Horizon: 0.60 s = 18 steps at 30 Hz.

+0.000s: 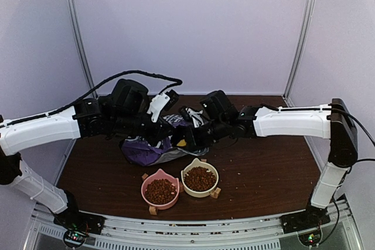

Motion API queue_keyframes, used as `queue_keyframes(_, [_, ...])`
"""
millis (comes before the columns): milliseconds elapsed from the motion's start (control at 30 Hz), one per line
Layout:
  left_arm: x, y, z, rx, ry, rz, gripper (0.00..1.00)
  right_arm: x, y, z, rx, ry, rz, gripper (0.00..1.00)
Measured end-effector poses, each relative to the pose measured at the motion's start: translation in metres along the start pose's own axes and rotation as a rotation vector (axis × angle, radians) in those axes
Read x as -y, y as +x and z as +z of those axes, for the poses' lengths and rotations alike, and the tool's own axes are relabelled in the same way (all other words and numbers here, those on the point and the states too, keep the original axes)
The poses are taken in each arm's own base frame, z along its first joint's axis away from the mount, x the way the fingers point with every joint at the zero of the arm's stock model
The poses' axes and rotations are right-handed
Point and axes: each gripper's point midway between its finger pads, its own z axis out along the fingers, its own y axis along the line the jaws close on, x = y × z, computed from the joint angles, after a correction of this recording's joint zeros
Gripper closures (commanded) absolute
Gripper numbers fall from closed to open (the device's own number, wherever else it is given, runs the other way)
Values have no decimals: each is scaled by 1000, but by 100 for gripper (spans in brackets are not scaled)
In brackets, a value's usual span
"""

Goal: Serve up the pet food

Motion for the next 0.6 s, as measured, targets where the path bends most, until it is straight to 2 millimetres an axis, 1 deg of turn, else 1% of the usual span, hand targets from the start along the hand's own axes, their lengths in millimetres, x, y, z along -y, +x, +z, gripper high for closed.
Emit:
queue_keyframes(100, [-3,-1,-2,14,-16,-15,100,-16,-3,-9,28,-94,23,80])
queue_keyframes(167, [-6,-1,-5,24,-36,-27,100,-22,-8,-18,54,-141,48,80])
queue_keyframes(333, [-16,-6,-17,71,-91,-61,100,-25,-15,-37,97,-202,113,80])
queue_keyframes(500, [-24,-9,-28,101,-138,-84,100,-30,-17,-65,152,-243,163,81])
queue_keyframes(600, [-28,-10,-31,110,-158,-92,100,-26,-15,-80,187,-263,205,80])
